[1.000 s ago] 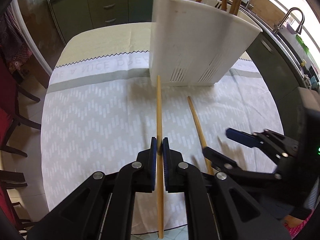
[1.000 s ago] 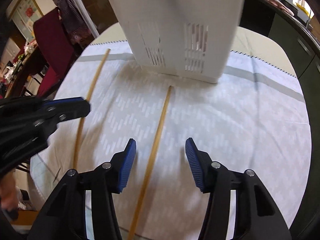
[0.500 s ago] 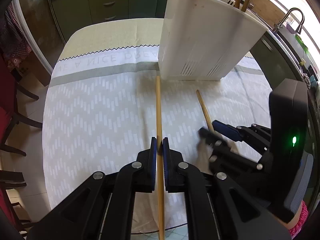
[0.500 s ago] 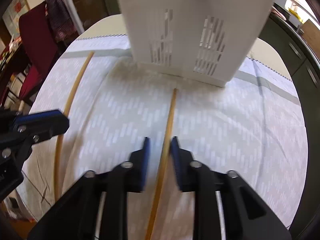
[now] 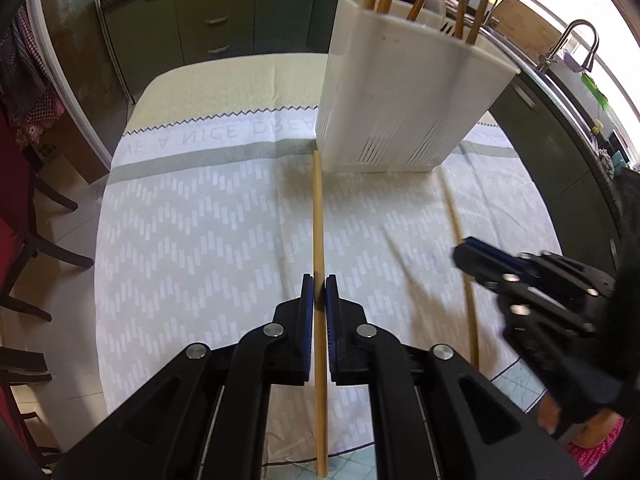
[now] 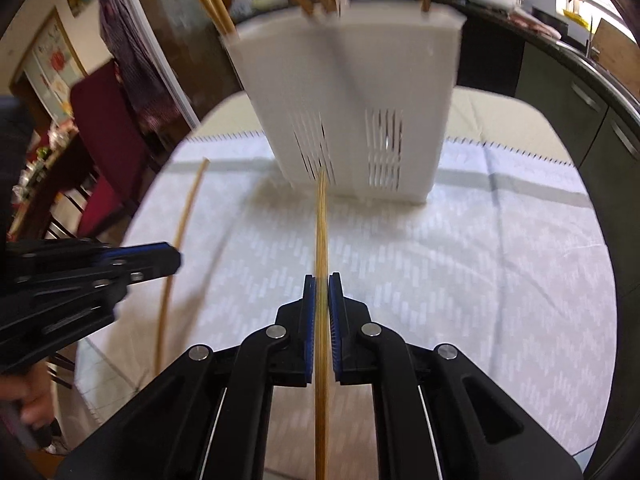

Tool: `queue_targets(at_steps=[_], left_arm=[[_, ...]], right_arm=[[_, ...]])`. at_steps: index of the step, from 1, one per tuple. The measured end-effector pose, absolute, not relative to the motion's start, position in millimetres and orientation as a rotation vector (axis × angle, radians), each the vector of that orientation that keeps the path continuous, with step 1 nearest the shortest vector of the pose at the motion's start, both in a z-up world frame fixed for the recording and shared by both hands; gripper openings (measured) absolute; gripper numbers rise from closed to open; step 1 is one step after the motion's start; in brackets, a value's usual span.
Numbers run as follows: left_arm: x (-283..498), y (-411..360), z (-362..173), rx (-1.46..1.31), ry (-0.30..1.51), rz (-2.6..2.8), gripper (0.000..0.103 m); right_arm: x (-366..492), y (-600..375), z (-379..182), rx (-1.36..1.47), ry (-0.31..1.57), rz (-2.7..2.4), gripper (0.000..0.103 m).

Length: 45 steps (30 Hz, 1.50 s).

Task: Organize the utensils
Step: 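Grasp a chopstick with the left tool while the right tool grasps the last one, then lift both chopsticks upright and lower them into the white caddy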

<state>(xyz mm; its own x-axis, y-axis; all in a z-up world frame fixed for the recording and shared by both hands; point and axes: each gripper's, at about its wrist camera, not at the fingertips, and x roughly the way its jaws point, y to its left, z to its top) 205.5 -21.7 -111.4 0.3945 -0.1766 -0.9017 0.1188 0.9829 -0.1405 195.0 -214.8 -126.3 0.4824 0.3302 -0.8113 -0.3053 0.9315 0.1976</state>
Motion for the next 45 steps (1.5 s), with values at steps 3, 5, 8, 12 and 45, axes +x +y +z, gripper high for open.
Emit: queue_targets(at_steps=[3, 5, 8, 12, 45], left_arm=[[198.5, -23.0, -102.6, -0.049, 1.127, -0.200, 0.006], [193.2, -23.6, -95.2, -0.046, 1.111, -0.206, 0.006], [183.7, -24.6, -81.4, -0.033, 1.072, -0.211, 0.006], [172.4, -24.3, -66.4, -0.029, 1.037, -0.222, 0.006], [141.2, -14.8, -20.0, -0.030, 0.919, -0.251, 0.006]], right_arm=[[183.6, -223.0, -107.0, 0.043, 0.941, 0.396, 0.007], [174.5, -230.9, -95.5, 0.058, 0.908, 0.401, 0.007], [161.2, -244.7, -80.5, 0.072, 0.866, 0.400, 0.007], [139.6, -260.8, -66.5, 0.090, 0.823, 0.401, 0.008], [111.4, -279.3, -35.9, 0.085, 0.728, 0.421, 0.007]])
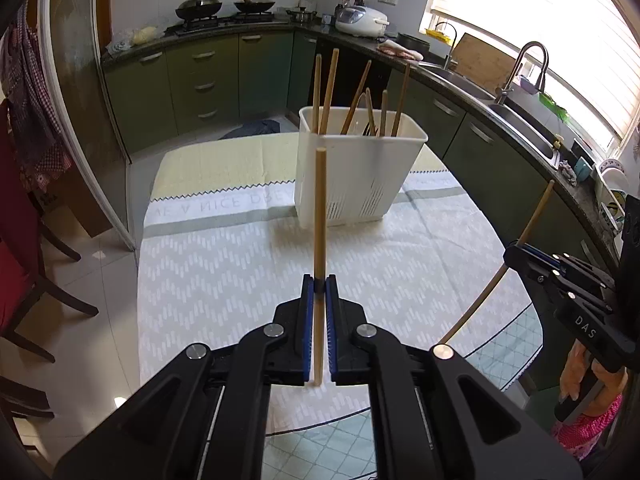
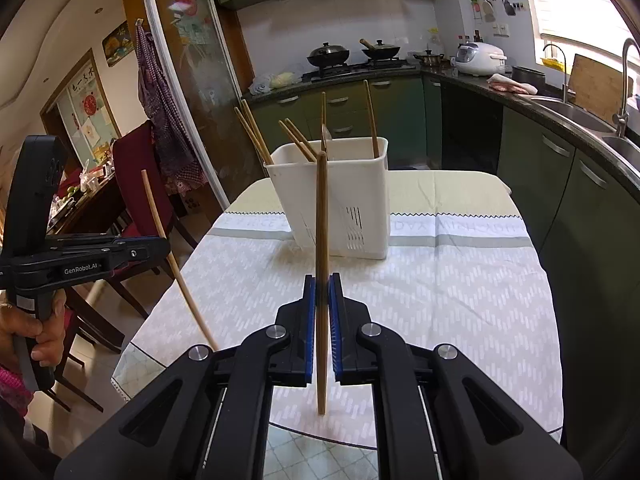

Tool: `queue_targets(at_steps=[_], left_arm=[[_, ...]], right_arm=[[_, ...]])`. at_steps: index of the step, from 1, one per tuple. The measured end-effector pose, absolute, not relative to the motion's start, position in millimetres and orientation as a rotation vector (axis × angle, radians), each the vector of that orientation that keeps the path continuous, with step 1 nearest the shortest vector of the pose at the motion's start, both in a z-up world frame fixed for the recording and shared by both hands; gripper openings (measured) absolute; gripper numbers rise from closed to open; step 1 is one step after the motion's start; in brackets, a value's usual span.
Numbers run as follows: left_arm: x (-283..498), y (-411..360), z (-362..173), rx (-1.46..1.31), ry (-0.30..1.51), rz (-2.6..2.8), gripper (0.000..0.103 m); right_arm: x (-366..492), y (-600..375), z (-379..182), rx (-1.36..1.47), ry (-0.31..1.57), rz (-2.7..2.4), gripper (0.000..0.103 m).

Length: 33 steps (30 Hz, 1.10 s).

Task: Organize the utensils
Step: 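Lift both chopsticks upright and lower them into the white caddy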

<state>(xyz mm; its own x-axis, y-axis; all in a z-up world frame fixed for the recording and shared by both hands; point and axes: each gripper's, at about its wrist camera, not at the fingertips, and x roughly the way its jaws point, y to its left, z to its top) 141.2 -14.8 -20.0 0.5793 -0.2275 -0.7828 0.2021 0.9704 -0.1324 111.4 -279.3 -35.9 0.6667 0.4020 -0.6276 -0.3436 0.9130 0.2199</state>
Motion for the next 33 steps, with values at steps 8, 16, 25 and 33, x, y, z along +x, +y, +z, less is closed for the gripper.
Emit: queue_targets(at_steps=[8, 16, 25, 33], left_arm=[[139.3, -16.9, -14.7, -0.027, 0.903, -0.258, 0.006], [138.8, -17.4, -8.8, -0.024, 0.885, -0.259, 0.006], [139.0, -24.4, 26.5, -0.025, 0.816, -0.288, 0.006], [151.3, -36.7, 85.1, -0.012, 0.694, -0.308, 0.006]], right_arm=[[109.5, -278.7, -32.5, 0.080, 0.720, 0.429, 0.008], [109.6, -278.8, -27.6, 0.084, 0.711, 0.440, 0.007], [112.0, -280.0, 8.0, 0.085, 0.645, 0.462, 0.007], [120.8, -285.5, 42.5, 0.096, 0.581, 0.468, 0.008]])
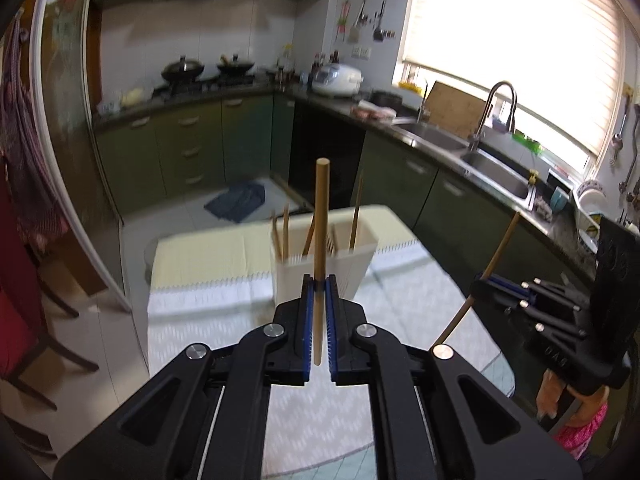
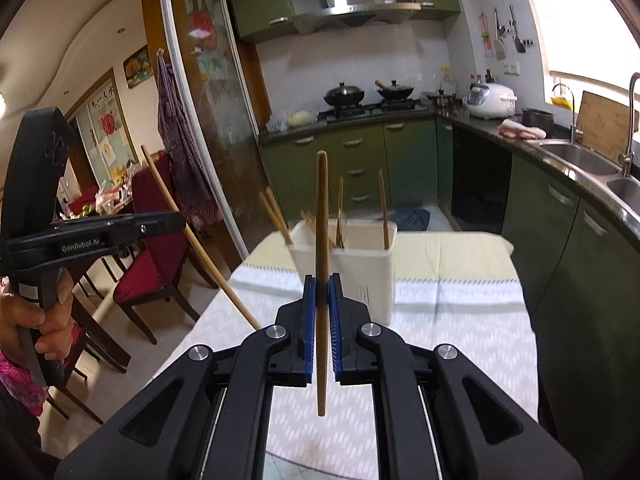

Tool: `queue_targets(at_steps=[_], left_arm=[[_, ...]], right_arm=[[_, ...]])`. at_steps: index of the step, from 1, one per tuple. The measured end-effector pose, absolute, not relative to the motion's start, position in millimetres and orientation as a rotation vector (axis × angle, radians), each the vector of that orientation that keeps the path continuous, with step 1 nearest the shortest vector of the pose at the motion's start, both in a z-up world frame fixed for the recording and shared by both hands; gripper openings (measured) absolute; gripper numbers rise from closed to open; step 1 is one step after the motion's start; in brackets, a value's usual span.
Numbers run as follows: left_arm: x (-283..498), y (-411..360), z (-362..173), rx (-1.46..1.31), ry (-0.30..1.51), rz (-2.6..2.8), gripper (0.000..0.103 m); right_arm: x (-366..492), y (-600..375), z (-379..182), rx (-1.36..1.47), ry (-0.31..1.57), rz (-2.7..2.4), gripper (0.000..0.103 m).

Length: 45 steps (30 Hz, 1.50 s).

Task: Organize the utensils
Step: 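Lift both chopsticks upright and lower them into the white caddy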

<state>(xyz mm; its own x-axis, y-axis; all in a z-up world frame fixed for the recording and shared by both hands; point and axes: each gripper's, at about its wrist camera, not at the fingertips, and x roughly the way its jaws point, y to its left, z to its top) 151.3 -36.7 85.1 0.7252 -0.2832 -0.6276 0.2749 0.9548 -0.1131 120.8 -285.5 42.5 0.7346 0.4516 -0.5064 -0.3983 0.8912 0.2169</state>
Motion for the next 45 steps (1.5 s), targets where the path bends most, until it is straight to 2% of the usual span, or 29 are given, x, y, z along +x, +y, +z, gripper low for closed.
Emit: queue_targets(at_steps=[7, 16, 29, 35, 36, 38, 39, 40, 45], left_arm=[[173.6, -50.4, 126.4, -0.003, 0.600, -0.296, 0.006], [218.4, -65.5, 139.2, 0.002, 0.561, -0.268, 0.006], [268.7, -69.8, 105.8, 0.008, 0.602, -0.232, 0.006], [279.5, -68.7, 72.6, 0.026, 0.669, -0.219, 0.006], [280.4, -68.1, 68.8, 0.027, 0.675, -0.219, 0.008], [279.9, -66.0, 64.3, 0.024, 0.681, -0.218, 0.017], [280.0, -65.8, 63.4, 0.023, 0.680, -0.221, 0.027], [278.9, -66.4, 63.2, 0.025, 0.677, -0.221, 0.032], [270.4, -66.2, 67.0, 0.031, 0.650, -0.232, 0.034]], right_arm=[[135.3, -289.7, 78.6, 0.096, 0.526, 0.468, 0.007], [147.4, -298.5, 93.1, 0.101, 0.509, 0.454, 0.007], [169.0, -302.9, 91.8, 0.131, 0.517, 0.447, 0.007], [186.3, -292.2, 118.5, 0.148, 0.428, 0.433, 0.007], [190.5, -290.6, 122.9, 0.149, 0.412, 0.423, 0.007], [203.0, -287.2, 129.3, 0.151, 0.387, 0.397, 0.007], [209.2, -285.3, 131.2, 0.152, 0.377, 0.383, 0.007], [216.8, -282.4, 130.9, 0.151, 0.373, 0.370, 0.007], [255.6, -271.8, 118.8, 0.133, 0.403, 0.331, 0.007]])
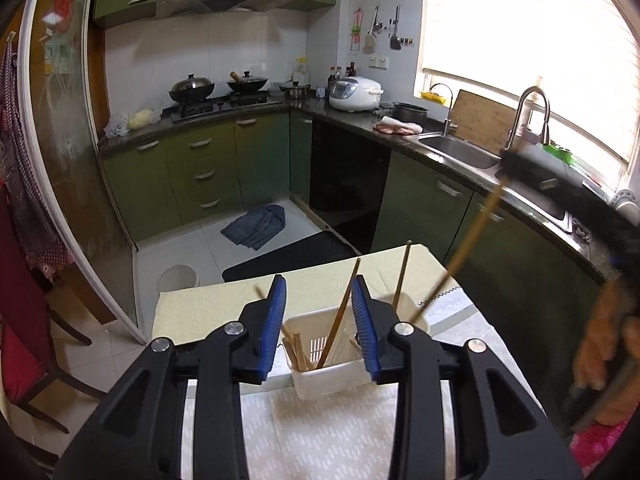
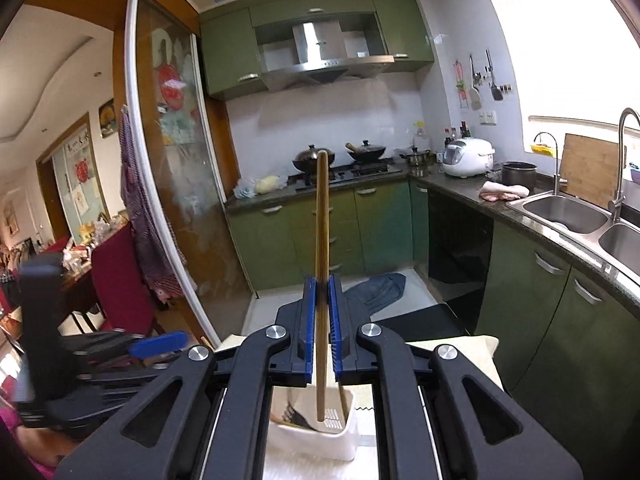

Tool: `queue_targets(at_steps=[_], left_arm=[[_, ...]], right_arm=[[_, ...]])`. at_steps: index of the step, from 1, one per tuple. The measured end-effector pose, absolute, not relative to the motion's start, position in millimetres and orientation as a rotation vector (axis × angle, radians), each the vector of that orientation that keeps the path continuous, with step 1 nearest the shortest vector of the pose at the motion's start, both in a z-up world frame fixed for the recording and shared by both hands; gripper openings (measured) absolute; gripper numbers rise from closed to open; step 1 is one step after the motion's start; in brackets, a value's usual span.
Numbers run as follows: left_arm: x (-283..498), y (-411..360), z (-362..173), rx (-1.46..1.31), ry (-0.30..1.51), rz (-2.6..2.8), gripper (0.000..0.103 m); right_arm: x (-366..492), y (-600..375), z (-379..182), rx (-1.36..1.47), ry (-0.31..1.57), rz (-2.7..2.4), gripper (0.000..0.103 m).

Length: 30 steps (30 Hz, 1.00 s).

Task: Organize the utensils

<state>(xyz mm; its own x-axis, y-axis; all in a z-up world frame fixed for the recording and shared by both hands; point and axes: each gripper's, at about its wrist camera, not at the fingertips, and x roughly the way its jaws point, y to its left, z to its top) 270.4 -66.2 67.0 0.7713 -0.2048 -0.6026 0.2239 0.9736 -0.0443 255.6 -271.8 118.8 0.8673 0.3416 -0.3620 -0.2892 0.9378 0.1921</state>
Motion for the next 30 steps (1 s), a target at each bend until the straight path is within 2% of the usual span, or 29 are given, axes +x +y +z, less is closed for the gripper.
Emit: queue_targets(at_steps=[2, 4, 7, 10, 15, 17, 18, 19, 20, 24, 26, 28, 30], left_arm=[[264.3, -63.9, 68.4, 0.026, 0.640, -0.238, 0.037], [254.5, -60.8, 67.0, 0.014, 0.632, -0.248, 0.046], [239.1, -60.2, 63.3, 0.010, 0.615, -0.250, 0.049], [220.8, -58.2, 54.0, 0.002, 0.607, -0.251, 0.060], [188.7, -54.4, 33.5, 0.019, 0.593, -0.244, 0.063], [179.8, -50.8, 27.4, 0.010, 0.593, -0.242, 0.066], [173.0, -48.6, 22.5, 0.001, 0.599, -0.243, 0.067], [169.2, -46.6, 19.5, -0.007, 0.601, -0.244, 0.068], [163.1, -44.3, 15.8, -0.018, 0.602, -0.244, 0.069], [136.4, -38.3, 5.0, -0.033, 0.584, -0.218, 0.079], [125.1, -36.3, 1.7, -0.027, 0.569, -0.212, 0.084], [107.5, -34.7, -3.0, -0.020, 0.545, -0.208, 0.092], [91.3, -31.3, -8.0, -0.015, 0.529, -0.201, 0.093]], right_arm=[[270.0, -265.4, 109.1, 0.130, 0.431, 0.332, 0.008], [278.0, -257.8, 94.5, 0.113, 0.466, 0.334, 0.008], [288.3, -246.7, 70.6, 0.087, 0.520, 0.344, 0.008], [295.5, -237.9, 43.9, 0.065, 0.565, 0.343, 0.008], [297.4, -232.2, 7.0, 0.040, 0.617, 0.333, 0.011], [294.1, -231.9, -2.1, 0.037, 0.624, 0.332, 0.016], [292.9, -231.4, -4.6, 0.036, 0.625, 0.332, 0.022], [291.2, -230.8, -6.9, 0.030, 0.625, 0.330, 0.031], [288.8, -230.0, -7.3, 0.025, 0.625, 0.329, 0.034], [262.1, -237.9, -2.1, 0.043, 0.582, 0.334, 0.035], [234.6, -244.8, 0.6, 0.040, 0.542, 0.333, 0.042], [201.6, -252.8, -1.8, 0.038, 0.509, 0.340, 0.061], [164.9, -262.1, -9.0, 0.032, 0.489, 0.353, 0.069]])
